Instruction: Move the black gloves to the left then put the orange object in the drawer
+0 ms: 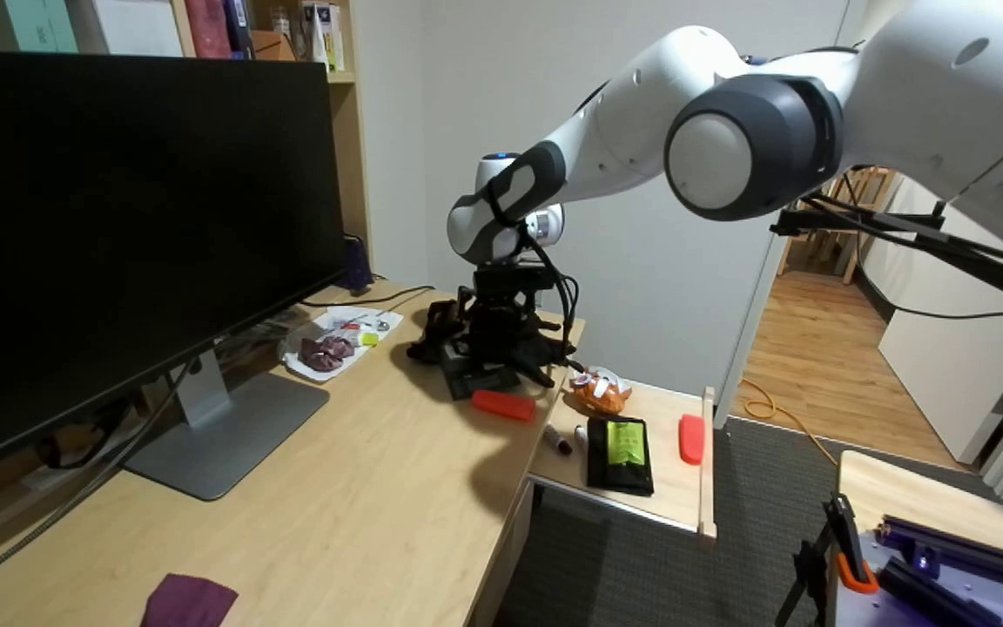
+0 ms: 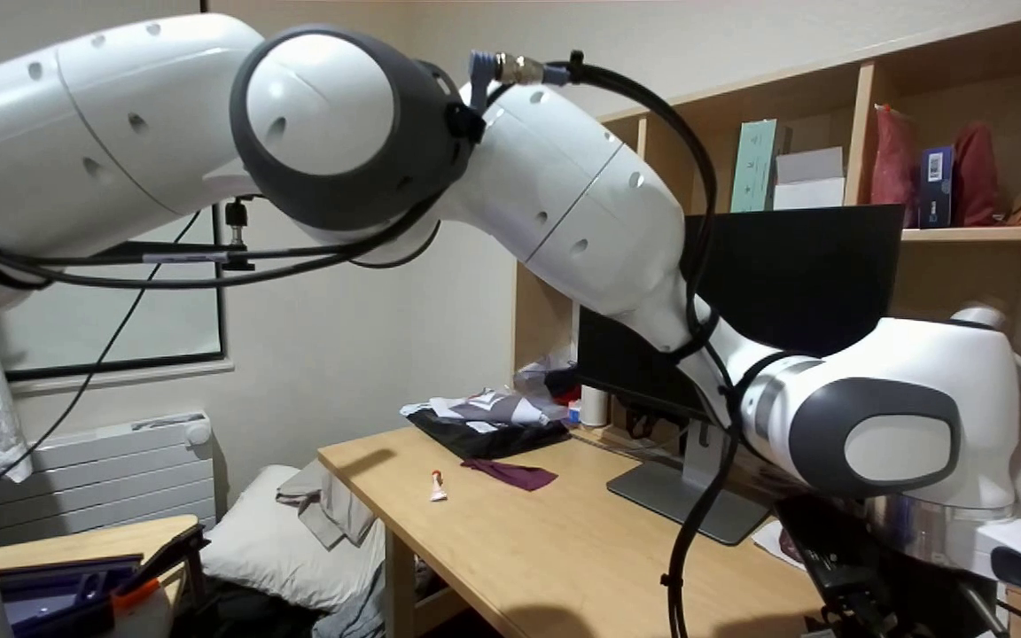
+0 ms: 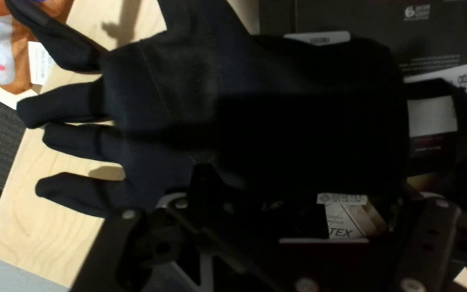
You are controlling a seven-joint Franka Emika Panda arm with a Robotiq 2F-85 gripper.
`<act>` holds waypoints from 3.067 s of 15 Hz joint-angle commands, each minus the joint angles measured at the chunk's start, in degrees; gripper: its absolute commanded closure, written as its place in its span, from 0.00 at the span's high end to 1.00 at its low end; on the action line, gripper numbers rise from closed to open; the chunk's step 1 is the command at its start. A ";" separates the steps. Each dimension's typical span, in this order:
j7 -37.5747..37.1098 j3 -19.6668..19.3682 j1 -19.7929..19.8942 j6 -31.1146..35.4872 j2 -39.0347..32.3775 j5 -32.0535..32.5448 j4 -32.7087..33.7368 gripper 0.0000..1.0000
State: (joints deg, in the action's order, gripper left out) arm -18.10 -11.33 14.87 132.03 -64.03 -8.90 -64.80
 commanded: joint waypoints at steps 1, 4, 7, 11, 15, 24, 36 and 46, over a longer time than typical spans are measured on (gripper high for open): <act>1.73 1.43 1.78 -4.35 -2.91 0.32 5.63 1.00; 2.30 1.61 2.07 -5.37 -3.95 0.48 7.51 0.96; 2.67 1.79 2.34 -7.68 -4.50 0.55 9.16 0.67; 2.06 2.06 2.39 -9.82 -4.14 0.21 10.60 0.41; 1.19 2.19 2.42 -11.55 -3.54 -1.15 11.73 0.15; 1.45 1.35 2.80 -13.23 -1.73 -0.63 10.30 0.32; 9.50 0.85 3.59 -6.08 -0.30 0.10 2.73 0.95; 14.54 5.06 4.69 6.10 -2.11 -1.79 -3.96 0.73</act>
State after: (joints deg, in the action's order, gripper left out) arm -4.36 -7.81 19.40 135.35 -65.75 -9.51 -67.55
